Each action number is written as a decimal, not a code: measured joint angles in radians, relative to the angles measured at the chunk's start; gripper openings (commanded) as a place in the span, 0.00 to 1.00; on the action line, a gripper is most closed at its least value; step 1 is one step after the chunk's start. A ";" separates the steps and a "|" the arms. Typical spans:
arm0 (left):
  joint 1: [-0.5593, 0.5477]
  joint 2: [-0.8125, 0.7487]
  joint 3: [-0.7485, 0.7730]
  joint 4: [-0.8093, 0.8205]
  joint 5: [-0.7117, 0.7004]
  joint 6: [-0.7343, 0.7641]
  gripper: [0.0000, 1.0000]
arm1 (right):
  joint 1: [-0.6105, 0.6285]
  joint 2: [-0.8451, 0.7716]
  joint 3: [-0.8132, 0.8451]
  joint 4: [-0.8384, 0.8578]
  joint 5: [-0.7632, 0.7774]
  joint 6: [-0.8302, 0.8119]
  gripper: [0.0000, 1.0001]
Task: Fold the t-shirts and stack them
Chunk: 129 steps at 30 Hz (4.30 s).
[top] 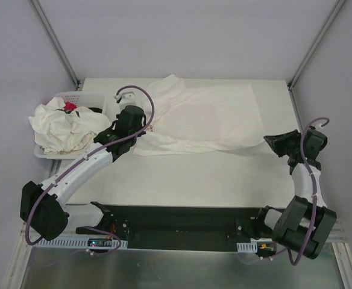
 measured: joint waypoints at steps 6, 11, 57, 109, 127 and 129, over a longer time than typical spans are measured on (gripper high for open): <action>-0.043 -0.048 -0.072 -0.039 0.058 -0.043 0.00 | 0.007 -0.137 -0.032 -0.103 -0.003 -0.042 0.01; -0.050 -0.113 -0.077 -0.053 0.072 -0.051 0.00 | 0.006 -0.169 -0.042 -0.137 0.013 -0.060 0.01; -0.050 -0.461 -0.167 -0.253 -0.098 -0.057 0.00 | -0.158 -0.182 -0.024 -0.298 0.118 -0.144 0.01; 0.008 -0.184 -0.072 -0.202 -0.132 0.013 0.00 | -0.079 0.078 0.071 -0.137 0.197 -0.042 0.01; 0.083 -0.100 -0.063 -0.193 -0.071 0.014 0.00 | -0.027 0.198 0.126 -0.100 0.233 -0.033 0.01; 0.092 -0.089 -0.062 -0.189 -0.059 0.014 0.00 | -0.018 0.216 0.133 -0.091 0.241 -0.032 0.01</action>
